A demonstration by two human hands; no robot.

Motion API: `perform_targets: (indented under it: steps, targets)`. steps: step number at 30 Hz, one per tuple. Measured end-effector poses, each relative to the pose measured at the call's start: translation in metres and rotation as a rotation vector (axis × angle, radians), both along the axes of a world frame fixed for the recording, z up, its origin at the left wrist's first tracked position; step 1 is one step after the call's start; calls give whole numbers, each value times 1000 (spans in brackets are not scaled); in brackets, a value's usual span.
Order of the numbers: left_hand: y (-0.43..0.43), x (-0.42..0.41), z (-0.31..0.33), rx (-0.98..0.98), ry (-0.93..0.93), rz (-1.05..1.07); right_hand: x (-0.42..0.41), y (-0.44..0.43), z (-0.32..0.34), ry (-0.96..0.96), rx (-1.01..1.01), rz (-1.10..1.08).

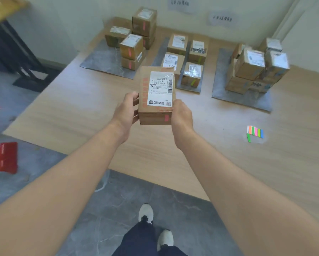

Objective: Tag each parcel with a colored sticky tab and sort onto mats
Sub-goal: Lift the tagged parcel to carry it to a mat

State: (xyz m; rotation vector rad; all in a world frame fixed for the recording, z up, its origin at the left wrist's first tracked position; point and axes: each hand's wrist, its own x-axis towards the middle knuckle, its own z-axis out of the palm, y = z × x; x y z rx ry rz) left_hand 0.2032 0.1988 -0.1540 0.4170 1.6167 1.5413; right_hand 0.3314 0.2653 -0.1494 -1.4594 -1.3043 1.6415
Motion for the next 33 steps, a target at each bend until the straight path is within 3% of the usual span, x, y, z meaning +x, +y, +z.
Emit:
perform_targets:
  steps: [9, 25, 33]
  targets:
    - [-49, -56, 56, 43, 105, 77, -63, -33, 45, 59, 50, 116]
    - [-38, -305, 37, -54, 102, -55, -307, -38, 9, 80, 57, -7]
    - [10, -370, 12, -133, 95, -90, -375, 8, -24, 52, 10, -21]
